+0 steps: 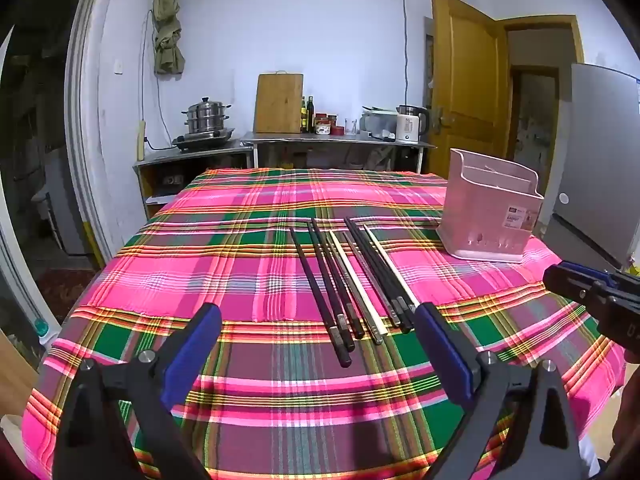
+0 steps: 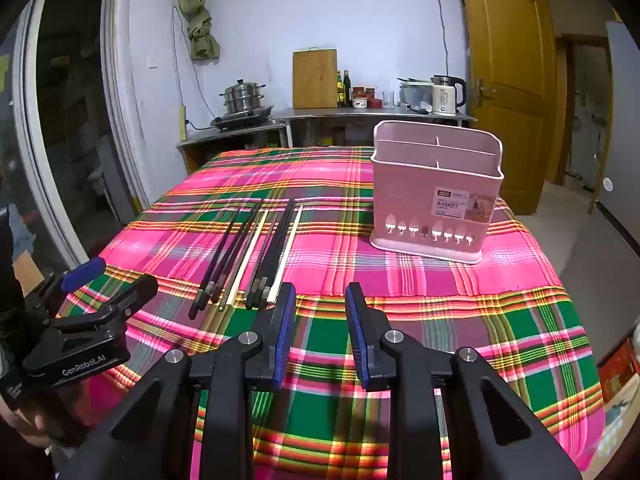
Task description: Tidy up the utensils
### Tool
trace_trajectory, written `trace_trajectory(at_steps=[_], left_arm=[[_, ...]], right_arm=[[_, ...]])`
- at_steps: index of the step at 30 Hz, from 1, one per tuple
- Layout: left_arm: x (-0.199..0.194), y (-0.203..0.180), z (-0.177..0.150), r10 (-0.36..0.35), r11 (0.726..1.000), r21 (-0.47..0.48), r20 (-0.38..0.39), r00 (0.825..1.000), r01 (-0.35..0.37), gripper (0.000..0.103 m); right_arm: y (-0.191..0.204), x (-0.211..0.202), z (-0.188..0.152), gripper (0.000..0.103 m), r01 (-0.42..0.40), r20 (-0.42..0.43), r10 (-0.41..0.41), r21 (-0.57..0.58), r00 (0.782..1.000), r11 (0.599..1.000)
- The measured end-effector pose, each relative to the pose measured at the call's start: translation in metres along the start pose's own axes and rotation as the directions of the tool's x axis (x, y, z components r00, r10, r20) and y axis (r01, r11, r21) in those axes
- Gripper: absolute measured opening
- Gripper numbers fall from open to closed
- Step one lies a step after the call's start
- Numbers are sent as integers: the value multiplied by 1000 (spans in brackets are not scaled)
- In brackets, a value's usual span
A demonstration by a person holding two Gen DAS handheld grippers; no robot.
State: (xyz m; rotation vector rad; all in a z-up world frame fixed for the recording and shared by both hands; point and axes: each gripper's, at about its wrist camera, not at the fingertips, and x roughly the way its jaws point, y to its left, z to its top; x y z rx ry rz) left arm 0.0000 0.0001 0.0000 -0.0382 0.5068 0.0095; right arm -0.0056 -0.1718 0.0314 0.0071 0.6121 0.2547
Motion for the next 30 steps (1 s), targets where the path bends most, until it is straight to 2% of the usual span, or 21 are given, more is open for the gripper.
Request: trace_trajectory(at_steps=[30], left_arm=[[-8, -3, 5, -12, 1000, 0, 22, 1000, 12, 98]], right_arm=[[0, -2, 2, 26, -3, 6, 3, 0, 1000, 1000]])
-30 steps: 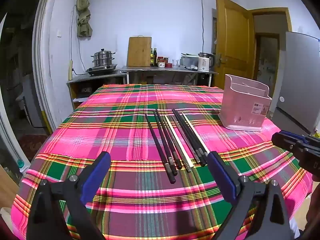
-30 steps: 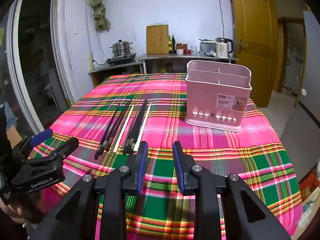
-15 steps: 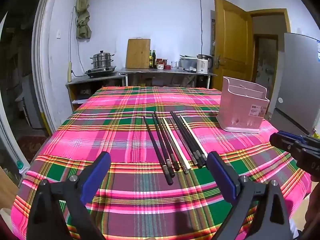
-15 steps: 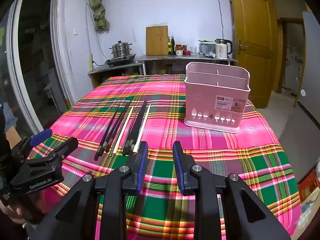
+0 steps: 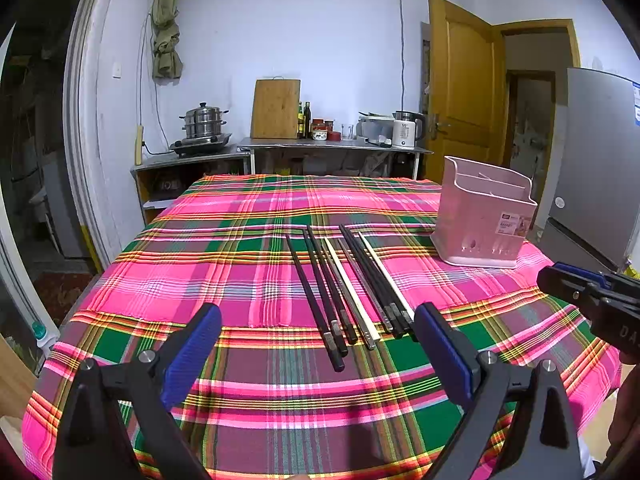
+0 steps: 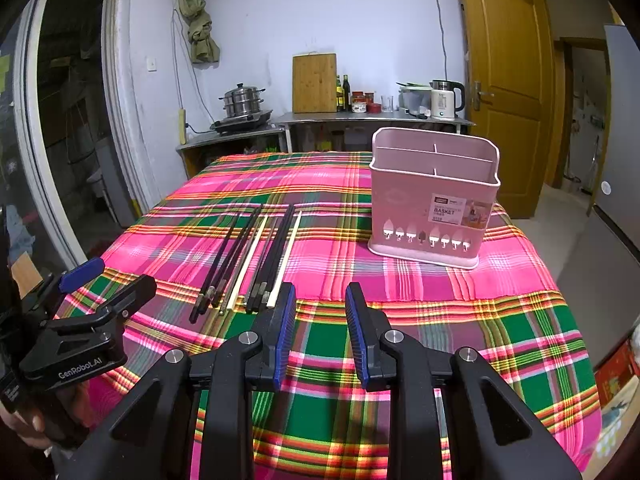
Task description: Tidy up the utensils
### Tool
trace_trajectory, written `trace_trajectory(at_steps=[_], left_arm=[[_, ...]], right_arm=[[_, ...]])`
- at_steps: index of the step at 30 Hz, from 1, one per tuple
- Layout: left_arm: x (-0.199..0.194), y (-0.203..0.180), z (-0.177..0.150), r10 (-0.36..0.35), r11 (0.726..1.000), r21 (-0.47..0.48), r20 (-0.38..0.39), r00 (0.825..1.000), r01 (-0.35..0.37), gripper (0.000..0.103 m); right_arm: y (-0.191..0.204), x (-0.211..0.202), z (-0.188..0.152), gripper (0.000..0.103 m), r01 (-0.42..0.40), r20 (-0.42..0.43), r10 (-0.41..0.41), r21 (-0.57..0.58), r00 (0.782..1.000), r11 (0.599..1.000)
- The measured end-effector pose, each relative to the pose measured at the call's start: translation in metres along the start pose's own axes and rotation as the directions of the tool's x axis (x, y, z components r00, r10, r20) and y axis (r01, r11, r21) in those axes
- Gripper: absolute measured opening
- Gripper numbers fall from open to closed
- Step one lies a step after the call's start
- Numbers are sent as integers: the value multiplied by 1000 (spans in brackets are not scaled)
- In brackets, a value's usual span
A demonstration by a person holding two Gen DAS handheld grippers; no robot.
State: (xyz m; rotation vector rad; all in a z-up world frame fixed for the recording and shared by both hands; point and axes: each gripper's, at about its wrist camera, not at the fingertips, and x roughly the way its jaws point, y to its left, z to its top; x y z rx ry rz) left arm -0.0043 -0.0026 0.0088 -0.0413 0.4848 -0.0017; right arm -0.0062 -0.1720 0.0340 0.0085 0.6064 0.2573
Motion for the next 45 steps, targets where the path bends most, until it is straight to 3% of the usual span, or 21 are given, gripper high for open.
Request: trace_trajectory(at_steps=[45], left_arm=[[-1, -8, -1, -9, 1000, 5, 1, 1000, 9, 98]], right_arm=[[1, 0, -1, 26, 0, -1, 0, 0, 1000, 1000]])
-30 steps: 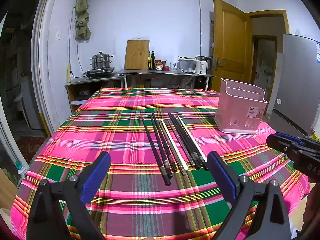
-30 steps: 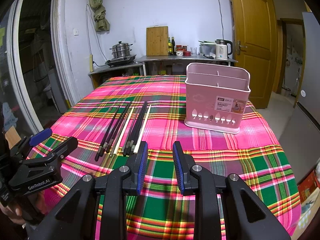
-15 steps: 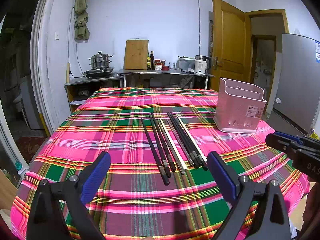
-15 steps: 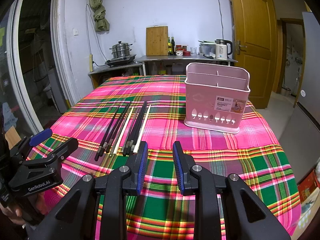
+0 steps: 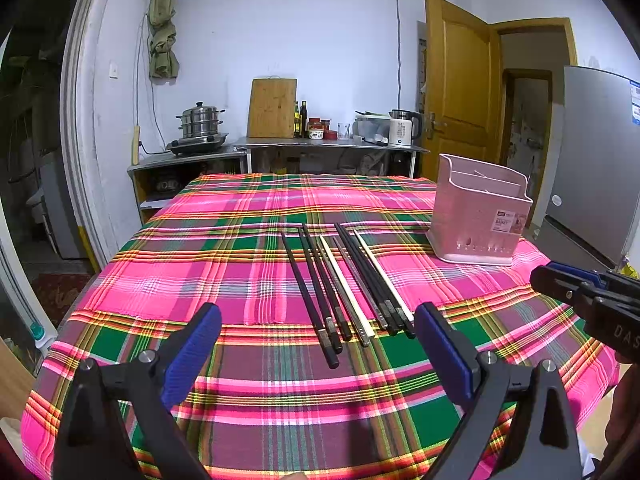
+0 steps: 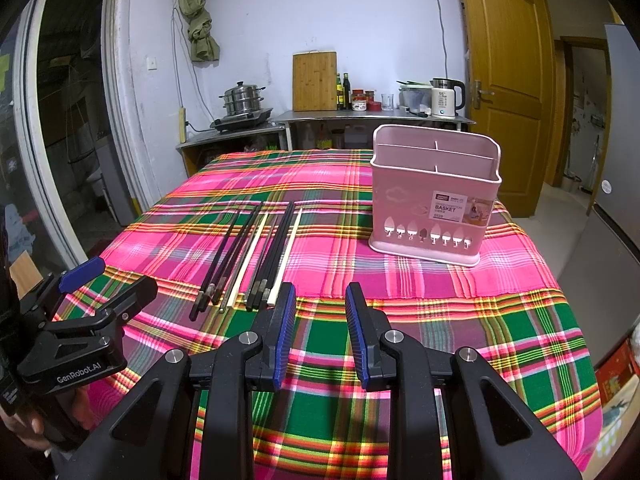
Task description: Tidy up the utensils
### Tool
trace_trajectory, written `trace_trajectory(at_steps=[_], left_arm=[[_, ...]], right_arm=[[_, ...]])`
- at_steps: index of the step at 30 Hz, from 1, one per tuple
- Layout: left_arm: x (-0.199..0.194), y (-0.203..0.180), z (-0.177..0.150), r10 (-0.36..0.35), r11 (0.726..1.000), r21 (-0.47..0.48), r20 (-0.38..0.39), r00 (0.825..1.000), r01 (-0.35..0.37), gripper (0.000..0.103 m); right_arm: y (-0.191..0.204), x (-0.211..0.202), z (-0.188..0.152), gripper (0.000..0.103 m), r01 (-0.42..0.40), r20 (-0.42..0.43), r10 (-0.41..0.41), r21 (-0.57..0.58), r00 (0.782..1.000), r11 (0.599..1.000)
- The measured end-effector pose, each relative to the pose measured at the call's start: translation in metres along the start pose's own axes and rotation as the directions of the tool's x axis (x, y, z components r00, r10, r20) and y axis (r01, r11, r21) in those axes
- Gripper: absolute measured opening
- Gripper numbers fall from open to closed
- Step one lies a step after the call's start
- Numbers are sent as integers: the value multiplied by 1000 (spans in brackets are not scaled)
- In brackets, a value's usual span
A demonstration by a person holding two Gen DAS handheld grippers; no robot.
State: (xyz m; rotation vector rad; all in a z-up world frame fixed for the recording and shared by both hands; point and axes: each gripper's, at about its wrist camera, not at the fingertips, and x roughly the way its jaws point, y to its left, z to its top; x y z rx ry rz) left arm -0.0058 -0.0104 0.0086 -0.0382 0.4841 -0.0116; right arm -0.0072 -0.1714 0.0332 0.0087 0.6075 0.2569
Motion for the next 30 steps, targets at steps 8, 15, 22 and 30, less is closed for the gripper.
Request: trace_trajectory(at_steps=[8, 15, 22, 30], left_arm=[[0, 0, 0, 0, 1000, -1, 0, 1000, 0, 98], [0, -1, 0, 0, 1000, -3, -2, 1000, 0, 98], [7, 2, -3, -22, 1000, -19, -26, 999, 22, 98], [42, 22, 3, -7, 999, -40, -127, 992, 2, 98]], right_arm=[[0, 0, 0, 26, 1, 0, -1, 0, 1000, 1000], [1, 0, 0, 26, 0, 0, 0, -1, 1000, 1000], [2, 4, -1, 26, -3, -9, 3, -1, 1000, 1000], [4, 27, 6, 26, -36, -46, 36, -3, 998, 999]])
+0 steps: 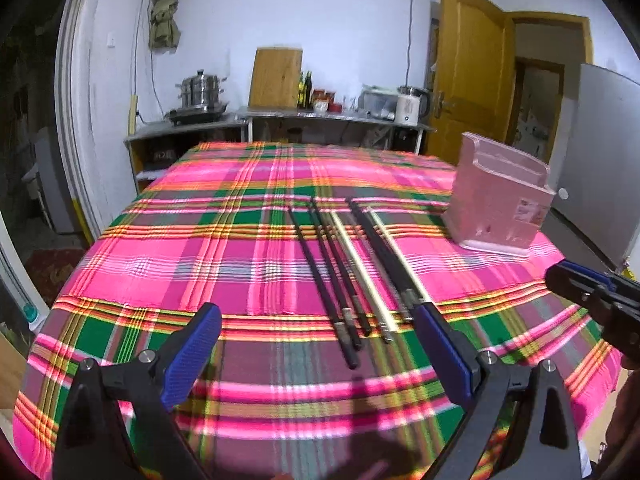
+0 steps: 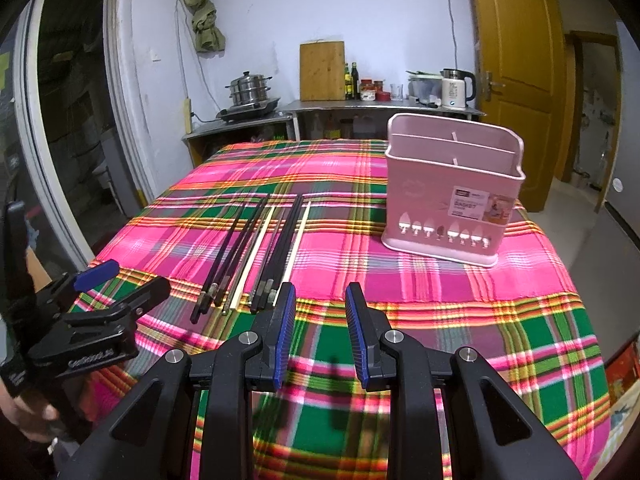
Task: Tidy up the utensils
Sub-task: 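Lower the left tool onto a black chopstick while the right tool grasps another chopstick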
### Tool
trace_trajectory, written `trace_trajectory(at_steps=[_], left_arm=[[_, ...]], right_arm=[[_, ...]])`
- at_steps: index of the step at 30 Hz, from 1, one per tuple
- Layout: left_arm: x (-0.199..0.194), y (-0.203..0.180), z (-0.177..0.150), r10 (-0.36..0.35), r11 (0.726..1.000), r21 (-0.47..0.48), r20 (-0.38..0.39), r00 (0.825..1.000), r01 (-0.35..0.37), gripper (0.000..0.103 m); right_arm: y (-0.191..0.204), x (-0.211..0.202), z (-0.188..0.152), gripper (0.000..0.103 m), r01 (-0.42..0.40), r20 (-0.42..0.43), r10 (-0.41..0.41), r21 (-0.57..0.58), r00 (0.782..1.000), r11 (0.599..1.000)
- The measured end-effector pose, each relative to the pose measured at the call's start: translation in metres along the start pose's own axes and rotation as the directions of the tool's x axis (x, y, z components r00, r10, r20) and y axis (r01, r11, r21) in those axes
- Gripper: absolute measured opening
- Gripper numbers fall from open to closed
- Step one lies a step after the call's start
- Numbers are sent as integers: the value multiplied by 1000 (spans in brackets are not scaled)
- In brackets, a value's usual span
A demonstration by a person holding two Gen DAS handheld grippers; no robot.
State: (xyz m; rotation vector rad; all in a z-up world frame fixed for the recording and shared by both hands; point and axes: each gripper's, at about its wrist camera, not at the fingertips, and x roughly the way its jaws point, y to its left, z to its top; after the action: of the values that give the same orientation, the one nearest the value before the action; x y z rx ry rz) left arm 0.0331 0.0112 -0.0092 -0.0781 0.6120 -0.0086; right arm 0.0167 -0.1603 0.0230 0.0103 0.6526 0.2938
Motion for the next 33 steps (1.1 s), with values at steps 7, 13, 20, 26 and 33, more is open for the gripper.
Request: trace_trajectory(at_steps=[7, 13, 20, 26, 33], left_arm=[[47, 19, 23, 41, 998, -32, -94, 995, -44, 97], [95, 37, 39, 15, 995, -96, -207, 978, -35, 80], [124, 38, 53, -33, 993, -118, -252, 967, 3, 66], [139, 33, 58, -39, 995, -94, -281, 959, 13, 54], [145, 35, 63, -10, 998, -67, -275, 961, -8, 46]], right_arm=[[2, 39, 20, 26, -22, -49, 22, -1, 999, 1000], [6, 84, 38, 26, -53, -108, 54, 9, 993, 999], [3, 137, 52, 26, -54, -198, 59, 31, 978, 998], [0, 162, 61, 26, -46, -235, 56, 49, 970, 998], [0, 185, 71, 24, -42, -266, 55, 54, 962, 998]])
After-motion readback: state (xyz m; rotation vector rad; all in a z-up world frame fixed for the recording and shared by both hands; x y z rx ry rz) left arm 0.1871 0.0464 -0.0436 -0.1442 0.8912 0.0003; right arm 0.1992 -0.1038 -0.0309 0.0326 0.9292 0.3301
